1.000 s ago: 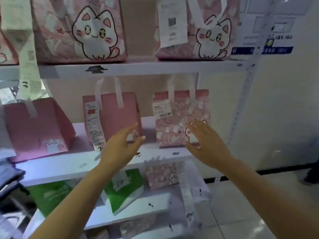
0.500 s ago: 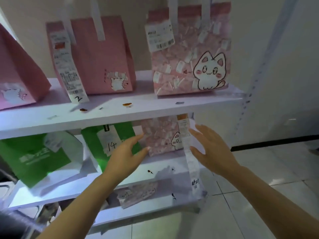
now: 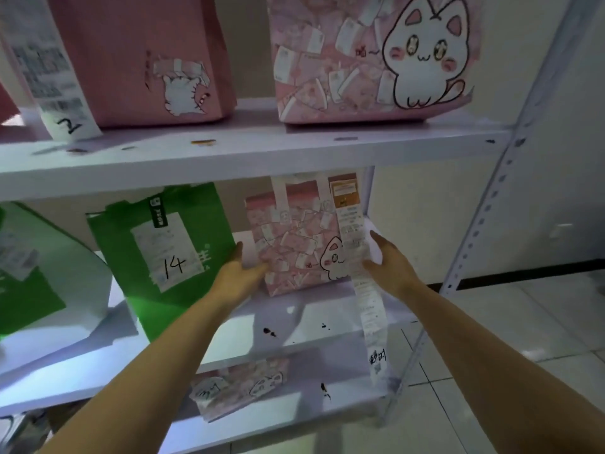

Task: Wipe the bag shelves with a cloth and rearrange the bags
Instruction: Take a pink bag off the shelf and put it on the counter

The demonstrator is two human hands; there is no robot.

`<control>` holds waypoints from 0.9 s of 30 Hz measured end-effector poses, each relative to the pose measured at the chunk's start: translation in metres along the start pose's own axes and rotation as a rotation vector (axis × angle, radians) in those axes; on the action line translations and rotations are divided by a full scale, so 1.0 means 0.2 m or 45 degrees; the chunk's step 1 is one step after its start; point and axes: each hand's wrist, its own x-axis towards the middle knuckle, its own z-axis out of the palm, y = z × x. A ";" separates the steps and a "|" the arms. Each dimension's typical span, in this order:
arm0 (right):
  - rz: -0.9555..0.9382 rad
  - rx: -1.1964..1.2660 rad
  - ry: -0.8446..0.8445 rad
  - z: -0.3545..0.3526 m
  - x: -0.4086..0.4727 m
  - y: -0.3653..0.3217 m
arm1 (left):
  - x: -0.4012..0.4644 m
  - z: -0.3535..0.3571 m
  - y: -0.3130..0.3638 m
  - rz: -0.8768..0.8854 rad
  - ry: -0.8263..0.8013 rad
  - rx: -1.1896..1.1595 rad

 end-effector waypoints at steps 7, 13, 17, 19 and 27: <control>0.274 0.512 -0.058 0.03 0.24 0.10 | 0.14 0.07 -0.12 0.022 0.108 -0.096; 0.339 0.652 -0.020 0.09 0.31 0.10 | 0.23 0.16 -0.11 -0.062 0.074 -0.235; 0.385 0.663 -0.001 0.14 0.26 0.14 | 0.28 0.21 -0.09 -0.129 0.025 -0.271; 0.414 0.655 0.034 0.14 0.20 0.16 | 0.30 0.21 -0.09 -0.151 0.029 -0.291; 0.521 0.669 -0.124 0.10 -0.11 0.26 | 0.32 0.23 -0.04 -0.208 0.247 -0.061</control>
